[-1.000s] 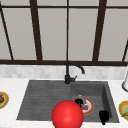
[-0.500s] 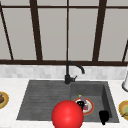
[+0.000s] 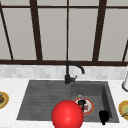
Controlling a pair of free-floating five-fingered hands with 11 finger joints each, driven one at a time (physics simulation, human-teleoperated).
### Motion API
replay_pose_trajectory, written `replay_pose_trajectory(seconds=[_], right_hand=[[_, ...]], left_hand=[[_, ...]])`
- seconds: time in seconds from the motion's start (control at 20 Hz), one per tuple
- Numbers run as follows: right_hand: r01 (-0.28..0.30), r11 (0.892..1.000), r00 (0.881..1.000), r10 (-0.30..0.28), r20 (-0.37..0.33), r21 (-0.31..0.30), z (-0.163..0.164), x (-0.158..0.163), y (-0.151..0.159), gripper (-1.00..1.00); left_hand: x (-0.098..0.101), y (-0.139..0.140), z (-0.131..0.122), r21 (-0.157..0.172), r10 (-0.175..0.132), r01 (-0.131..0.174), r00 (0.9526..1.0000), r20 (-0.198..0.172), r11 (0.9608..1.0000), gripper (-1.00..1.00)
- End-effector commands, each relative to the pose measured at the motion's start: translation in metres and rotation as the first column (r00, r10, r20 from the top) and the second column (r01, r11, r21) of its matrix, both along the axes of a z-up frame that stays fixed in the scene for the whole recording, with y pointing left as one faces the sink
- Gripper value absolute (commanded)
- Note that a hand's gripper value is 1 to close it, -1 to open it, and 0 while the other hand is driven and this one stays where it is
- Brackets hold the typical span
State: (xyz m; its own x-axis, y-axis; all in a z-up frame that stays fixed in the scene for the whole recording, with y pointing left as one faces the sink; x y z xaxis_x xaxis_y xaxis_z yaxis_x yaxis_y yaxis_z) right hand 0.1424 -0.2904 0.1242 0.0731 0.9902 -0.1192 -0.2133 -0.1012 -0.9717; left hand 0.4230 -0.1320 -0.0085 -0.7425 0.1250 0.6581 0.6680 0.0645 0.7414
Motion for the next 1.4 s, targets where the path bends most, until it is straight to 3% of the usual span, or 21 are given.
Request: replay_pose_trajectory(seconds=[0.0, 0.2, 0.4, 0.6, 0.65, 0.75, 0.9, 1.0, 1.1, 1.35], right_hand=[[0.0, 1.0, 1.0, 0.0, 0.0, 0.0, 0.0, 0.0, 0.0, 0.0], [0.0, 1.0, 1.0, 0.0, 0.0, 0.0, 0.0, 0.0, 0.0, 0.0], [0.0, 1.0, 1.0, 0.0, 0.0, 0.0, 0.0, 0.0, 0.0, 0.0], [0.0, 1.0, 1.0, 0.0, 0.0, 0.0, 0.0, 0.0, 0.0, 0.0], [0.0, 1.0, 1.0, 0.0, 0.0, 0.0, 0.0, 0.0, 0.0, 0.0], [0.0, 1.0, 1.0, 0.0, 0.0, 0.0, 0.0, 0.0, 0.0, 0.0], [0.0, 1.0, 1.0, 0.0, 0.0, 0.0, 0.0, 0.0, 0.0, 0.0], [0.0, 1.0, 1.0, 0.0, 0.0, 0.0, 0.0, 0.0, 0.0, 0.0], [0.0, 1.0, 1.0, 0.0, 0.0, 0.0, 0.0, 0.0, 0.0, 0.0], [0.0, 1.0, 1.0, 0.0, 0.0, 0.0, 0.0, 0.0, 0.0, 0.0]], left_hand=[[0.031, 0.007, -0.031, -0.01, 0.022, -0.022, 0.9996, -0.02, 0.9997, -1.0], [0.058, 0.013, -0.049, -0.002, 0.012, -0.012, 0.9972, -0.074, 0.9999, -1.0], [0.072, 0.021, -0.052, -0.059, -0.044, 0.038, 0.9932, -0.108, 0.9975, -1.0], [0.072, 0.015, -0.055, -0.089, -0.066, 0.056, 0.991, -0.116, 0.9944, -1.0], [0.067, 0.011, -0.049, -0.073, -0.08, 0.071, 0.9871, -0.138, 0.9948, -1.0], [0.052, 0.016, -0.041, -0.062, -0.077, 0.067, 0.9827, -0.168, 0.9958, -1.0], [0.018, 0.02, -0.034, -0.033, -0.074, 0.069, 0.9854, -0.154, 0.9971, -1.0], [0.009, 0.02, -0.029, -0.019, -0.069, 0.067, 0.9828, -0.171, 0.9976, -1.0], [0.005, 0.02, -0.026, 0.037, -0.065, 0.073, 0.9812, -0.182, 0.9966, -1.0], [0.019, 0.018, -0.028, 0.046, -0.042, 0.051, 0.9832, -0.177, 0.9976, -1.0]])
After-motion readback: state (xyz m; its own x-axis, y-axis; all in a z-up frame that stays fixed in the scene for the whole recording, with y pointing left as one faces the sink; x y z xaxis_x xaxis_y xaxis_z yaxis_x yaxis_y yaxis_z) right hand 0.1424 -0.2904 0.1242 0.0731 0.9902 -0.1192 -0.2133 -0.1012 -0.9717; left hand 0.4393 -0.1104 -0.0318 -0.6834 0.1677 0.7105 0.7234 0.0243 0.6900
